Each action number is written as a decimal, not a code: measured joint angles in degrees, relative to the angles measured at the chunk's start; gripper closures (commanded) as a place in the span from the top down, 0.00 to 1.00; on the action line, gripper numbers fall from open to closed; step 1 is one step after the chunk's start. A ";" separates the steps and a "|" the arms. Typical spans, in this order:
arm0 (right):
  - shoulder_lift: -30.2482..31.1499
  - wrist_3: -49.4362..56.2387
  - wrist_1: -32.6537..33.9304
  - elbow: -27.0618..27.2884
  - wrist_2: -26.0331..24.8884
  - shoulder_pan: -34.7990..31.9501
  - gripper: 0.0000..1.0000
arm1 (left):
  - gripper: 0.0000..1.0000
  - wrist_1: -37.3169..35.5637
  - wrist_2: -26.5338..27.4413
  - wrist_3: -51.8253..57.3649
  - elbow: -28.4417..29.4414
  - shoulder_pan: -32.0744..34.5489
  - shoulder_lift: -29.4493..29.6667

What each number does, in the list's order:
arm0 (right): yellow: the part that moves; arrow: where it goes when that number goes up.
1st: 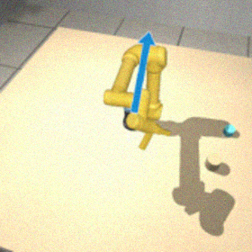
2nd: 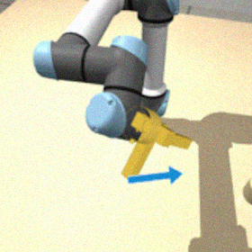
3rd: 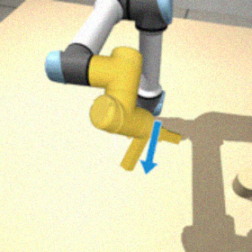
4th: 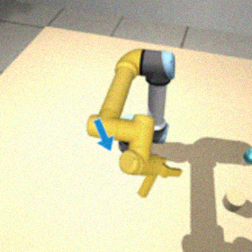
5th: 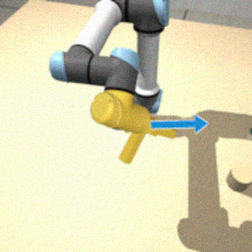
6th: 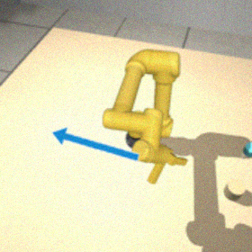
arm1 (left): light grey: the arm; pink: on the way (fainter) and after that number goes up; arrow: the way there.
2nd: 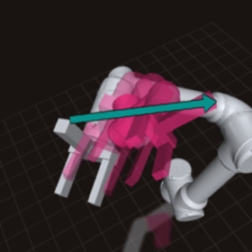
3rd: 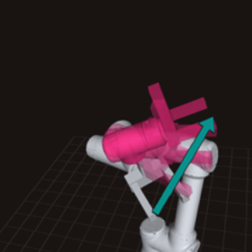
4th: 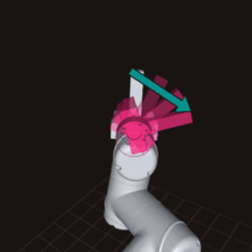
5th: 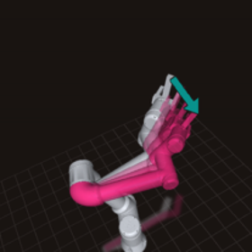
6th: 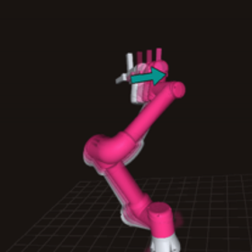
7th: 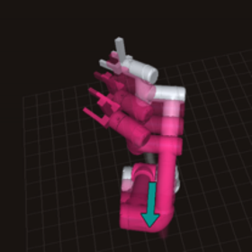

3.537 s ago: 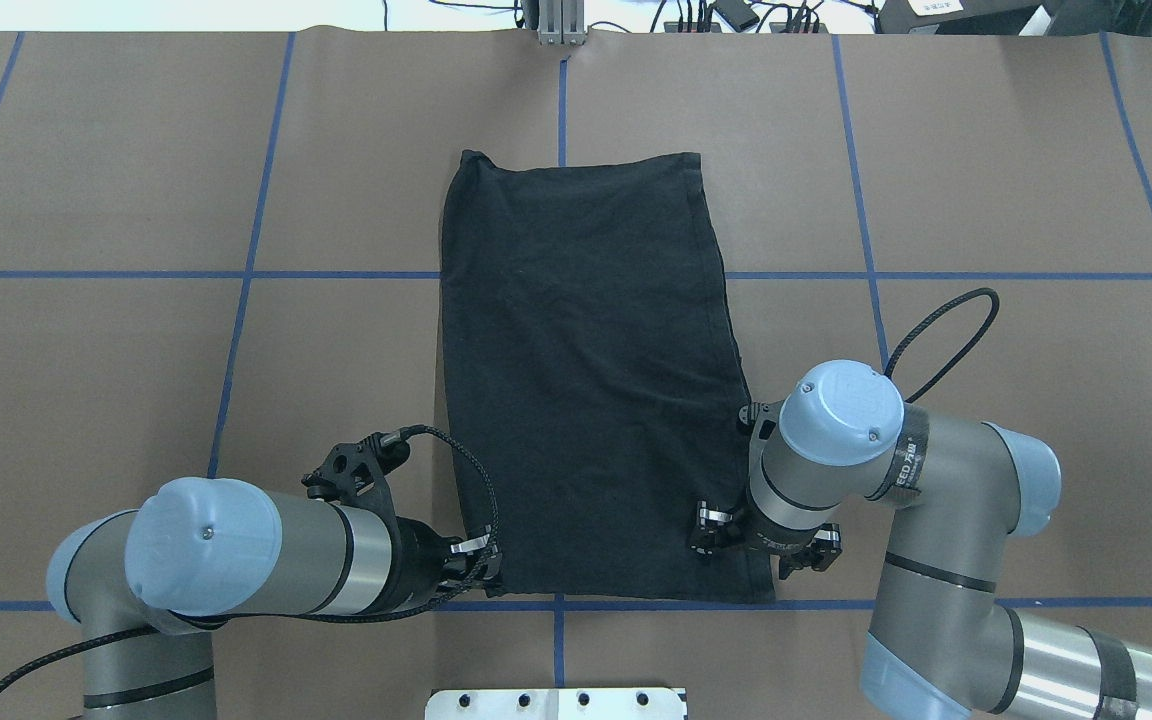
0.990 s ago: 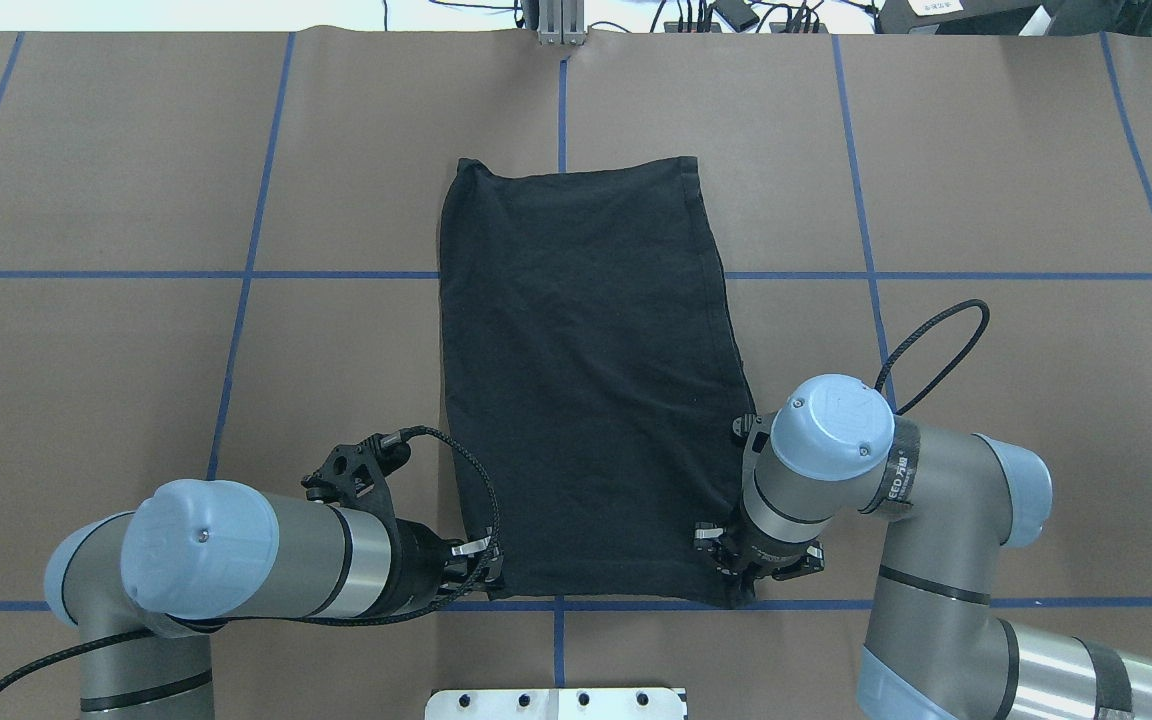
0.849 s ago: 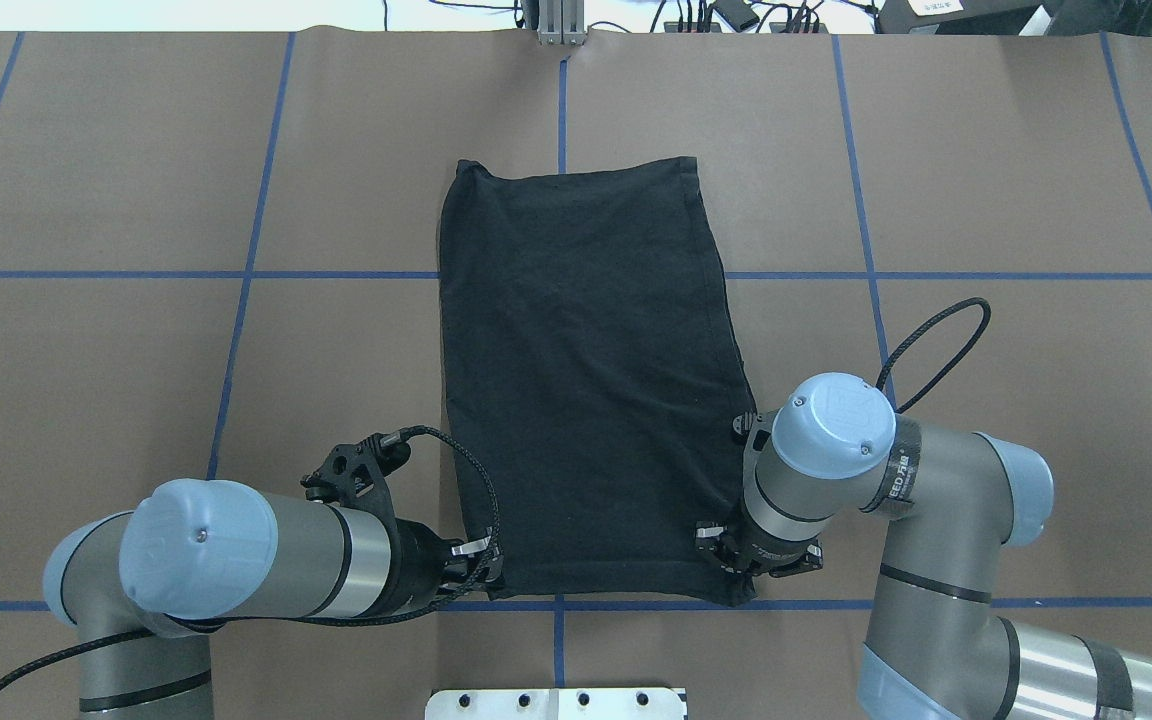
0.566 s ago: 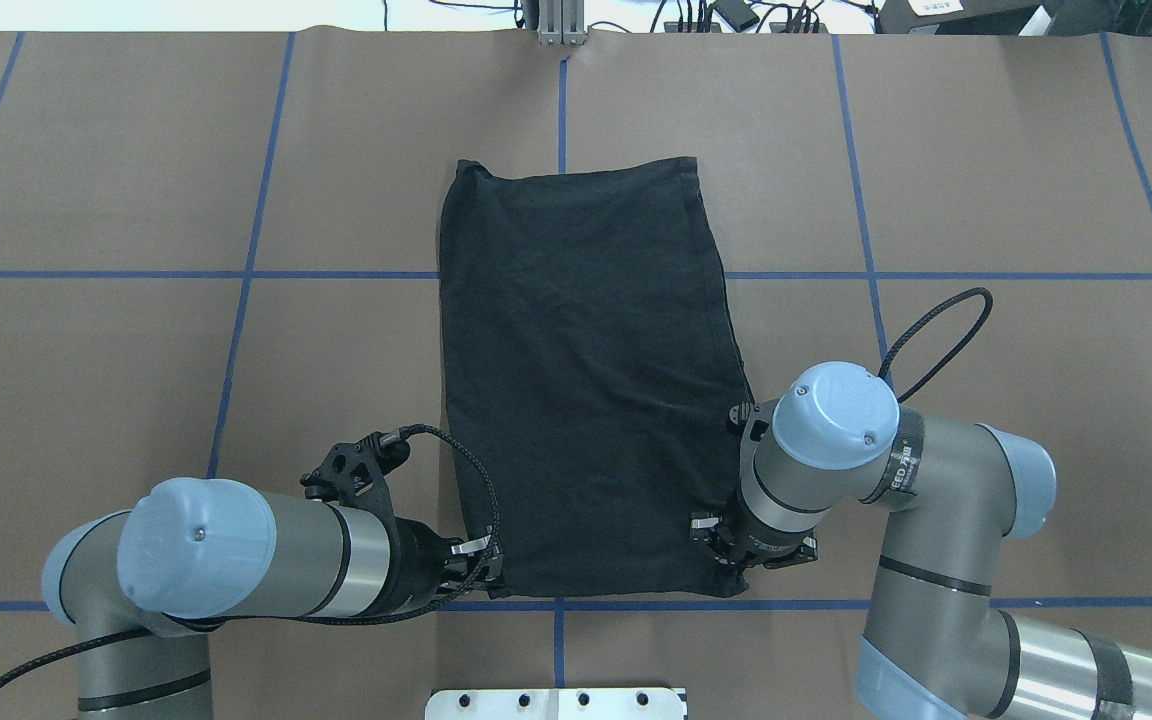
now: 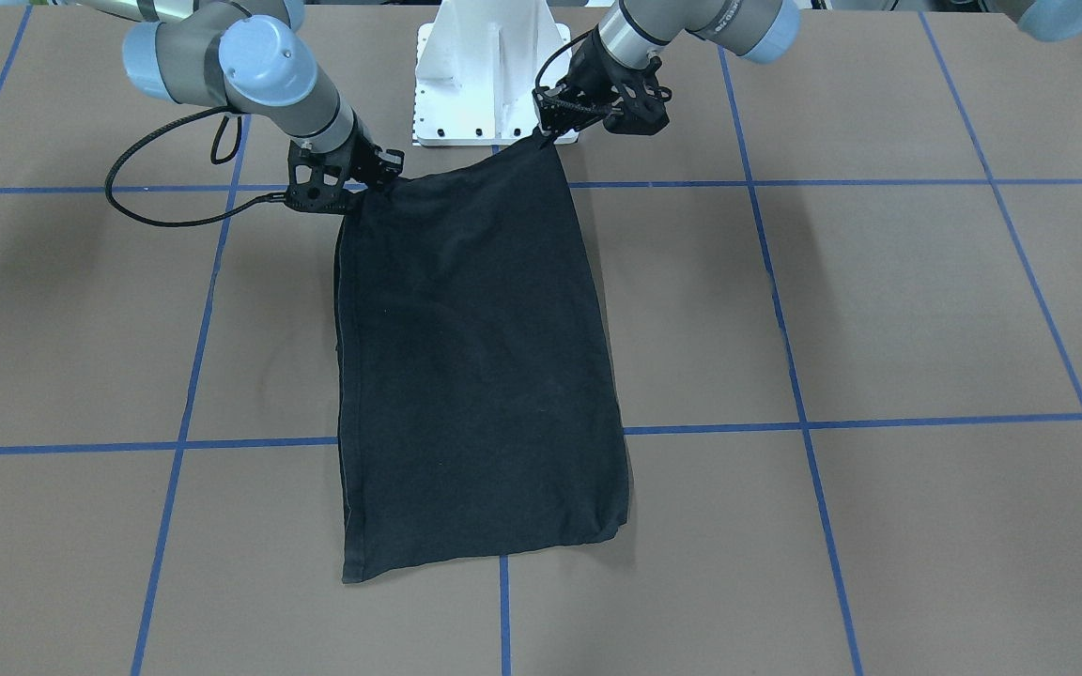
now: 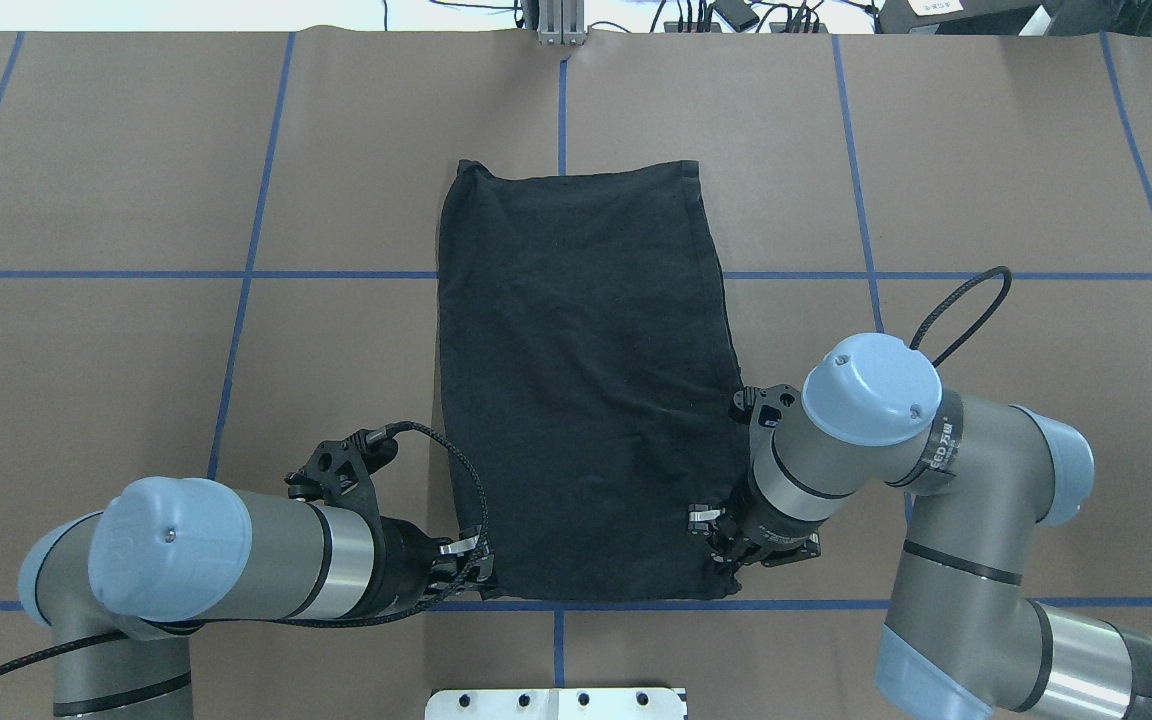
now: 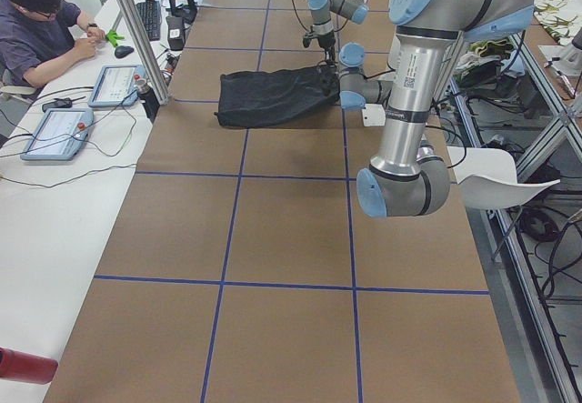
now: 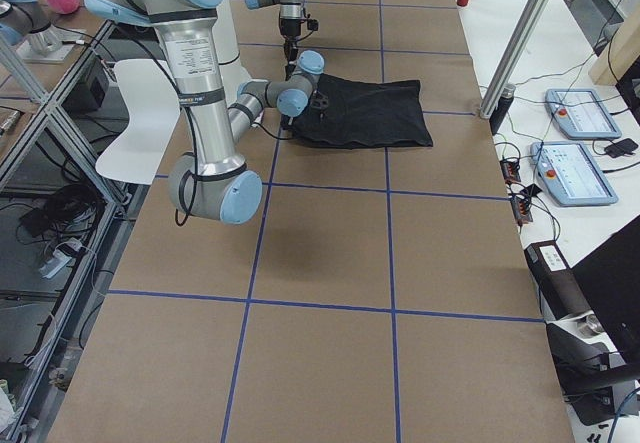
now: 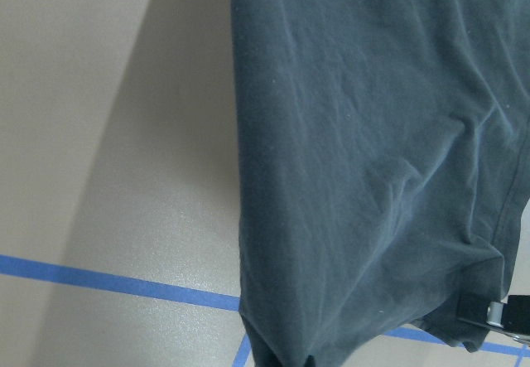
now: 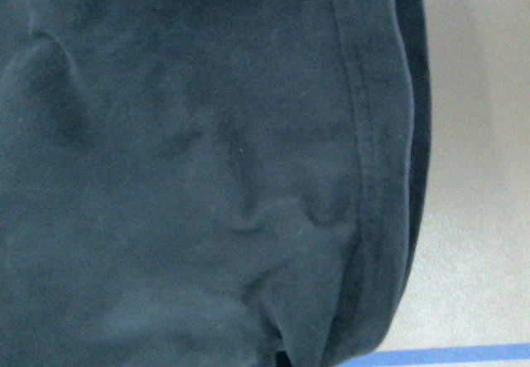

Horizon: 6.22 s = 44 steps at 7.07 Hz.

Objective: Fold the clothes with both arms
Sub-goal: 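Lift the near edge with both grippers and fold it away from the robot, then lay the folded edge on the far edge and open both grippers, then lower the right gripper onto the folded shirt and press it flat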

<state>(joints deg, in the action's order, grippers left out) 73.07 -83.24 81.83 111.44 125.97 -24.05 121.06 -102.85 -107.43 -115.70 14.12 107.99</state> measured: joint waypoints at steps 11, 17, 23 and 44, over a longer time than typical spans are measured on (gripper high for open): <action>-0.41 0.04 -0.09 5.35 14.92 -15.77 0.00 | 0.00 -0.03 -10.53 -0.98 -6.91 10.82 -2.15; -13.16 0.46 -0.45 -9.76 14.29 -22.87 0.00 | 0.00 0.80 -10.90 6.00 17.11 25.53 13.06; -25.03 1.83 -8.65 -33.29 12.13 -26.26 0.00 | 0.00 10.54 -10.57 6.47 36.91 28.38 20.96; -38.17 11.00 10.41 -27.81 -28.24 -0.20 0.93 | 1.00 16.65 -14.67 13.58 36.51 38.70 14.96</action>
<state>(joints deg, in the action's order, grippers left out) 34.90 -72.24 92.24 83.63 97.73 -24.24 137.71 -117.52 -93.85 -79.19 52.82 122.95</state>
